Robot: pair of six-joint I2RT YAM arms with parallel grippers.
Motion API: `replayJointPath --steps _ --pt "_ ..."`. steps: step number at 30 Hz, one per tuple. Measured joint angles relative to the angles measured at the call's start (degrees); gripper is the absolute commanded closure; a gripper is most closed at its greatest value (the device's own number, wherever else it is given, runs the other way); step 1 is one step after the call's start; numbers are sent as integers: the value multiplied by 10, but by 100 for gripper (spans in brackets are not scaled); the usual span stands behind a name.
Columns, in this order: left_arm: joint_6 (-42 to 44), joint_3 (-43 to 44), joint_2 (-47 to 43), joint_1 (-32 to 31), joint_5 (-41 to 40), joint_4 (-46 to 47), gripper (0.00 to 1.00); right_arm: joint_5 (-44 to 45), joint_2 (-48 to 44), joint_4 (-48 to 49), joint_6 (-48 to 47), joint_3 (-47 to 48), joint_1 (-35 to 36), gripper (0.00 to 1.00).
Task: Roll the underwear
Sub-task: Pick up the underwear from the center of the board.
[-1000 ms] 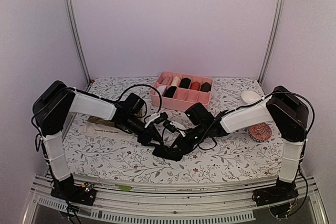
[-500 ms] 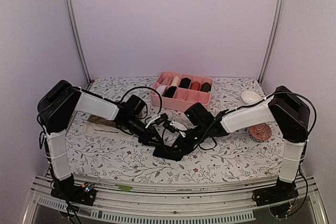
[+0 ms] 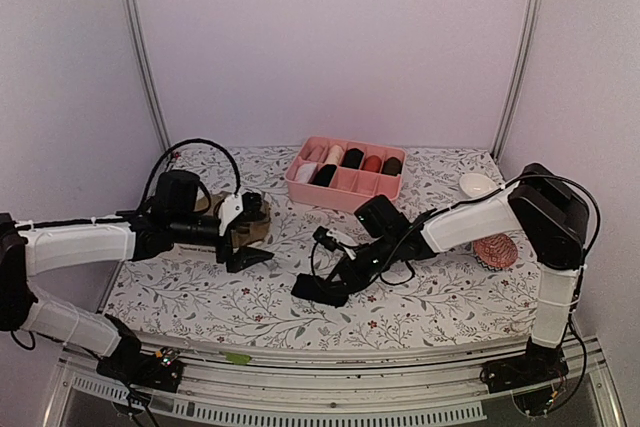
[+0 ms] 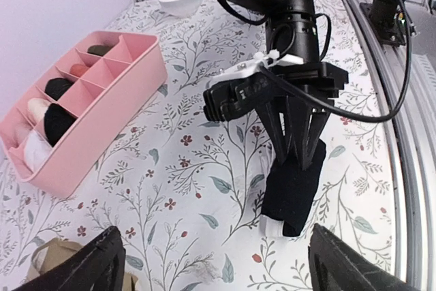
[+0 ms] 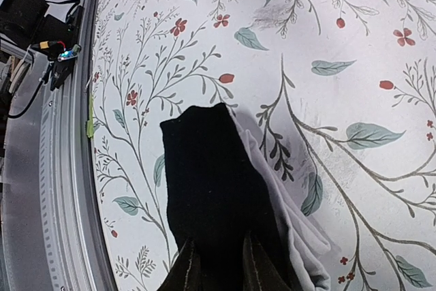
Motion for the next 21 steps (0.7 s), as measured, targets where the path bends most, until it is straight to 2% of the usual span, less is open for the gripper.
replayJointPath --steps 3,7,9,12,15,21 --pt "-2 -42 -42 0 -12 29 4 -16 5 6 5 0 -5 80" --pt "41 -41 -42 -15 10 17 4 -37 12 12 9 1 -12 80" --pt "75 -58 -49 -46 3 29 9 -48 17 13 11 3 -16 84" --pt "143 -119 -65 -127 -28 61 24 -61 23 14 14 8 -19 84" --pt "195 -136 -27 -188 -62 68 34 -72 28 15 16 9 -23 85" --pt "244 -104 87 -233 -155 122 37 -94 37 18 18 12 -30 90"
